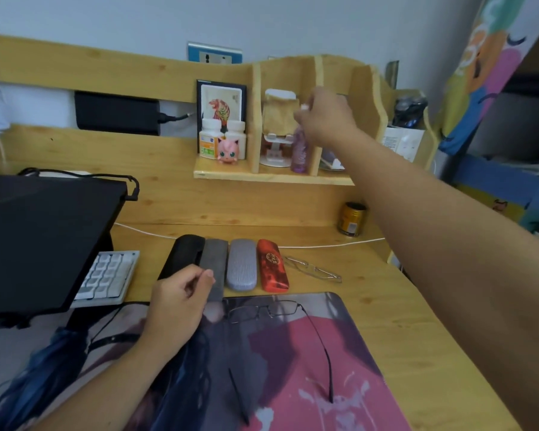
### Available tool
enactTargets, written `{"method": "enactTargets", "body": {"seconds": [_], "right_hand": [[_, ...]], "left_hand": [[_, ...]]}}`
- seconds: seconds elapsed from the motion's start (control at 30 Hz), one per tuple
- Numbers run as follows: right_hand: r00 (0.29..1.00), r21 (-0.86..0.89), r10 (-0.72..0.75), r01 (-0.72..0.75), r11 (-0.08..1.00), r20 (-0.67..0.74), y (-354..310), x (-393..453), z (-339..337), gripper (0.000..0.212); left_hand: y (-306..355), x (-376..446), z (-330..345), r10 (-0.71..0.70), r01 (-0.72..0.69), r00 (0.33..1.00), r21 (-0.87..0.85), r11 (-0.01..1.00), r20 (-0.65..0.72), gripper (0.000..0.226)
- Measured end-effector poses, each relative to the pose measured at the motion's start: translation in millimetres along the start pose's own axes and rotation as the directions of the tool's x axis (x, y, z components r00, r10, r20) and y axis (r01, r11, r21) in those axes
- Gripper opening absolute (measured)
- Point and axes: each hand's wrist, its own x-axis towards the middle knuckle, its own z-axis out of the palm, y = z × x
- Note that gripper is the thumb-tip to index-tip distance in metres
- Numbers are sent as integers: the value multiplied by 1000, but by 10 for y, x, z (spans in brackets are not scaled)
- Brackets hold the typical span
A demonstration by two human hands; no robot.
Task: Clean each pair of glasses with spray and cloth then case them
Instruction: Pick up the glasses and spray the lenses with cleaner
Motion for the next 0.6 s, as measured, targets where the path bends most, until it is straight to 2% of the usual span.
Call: {"method": "enactTargets", "body": {"seconds": [0.13, 0.2, 0.27, 0.33, 0.4, 0.5, 0.6], "right_hand": [[995, 321, -68, 88, 943, -74, -90, -512, -124, 29], [997, 443, -78, 77, 893, -18, -67, -907, -53, 28], [988, 556, -95, 13, 831, 119, 1, -1380, 133, 24], [966, 655, -131, -51, 754, 225, 86, -1870, 382, 17], [954, 735, -147, -98, 671, 261, 169, -2280, 586, 15], [954, 819, -122, -166, 550, 275, 257, -2572, 711, 14], [960, 818, -125, -141, 558, 251, 326, -2608, 718, 14]], "left_hand": [[26, -29, 14, 21, -21, 1000, 31, 999, 1, 27], [76, -53, 16, 48, -47, 997, 35, 998, -54, 19], [176, -85, -17, 100, -99, 990, 20, 995, -103, 16], [259, -132, -41, 183, -183, 982, 13, 983, -47, 30], [321, -206, -21, 237, -240, 968, 27, 971, 84, 44], [369, -311, 92, 230, -250, 957, 98, 963, 178, 42], [383, -307, 124, 212, -237, 959, 117, 964, 188, 34]]}}
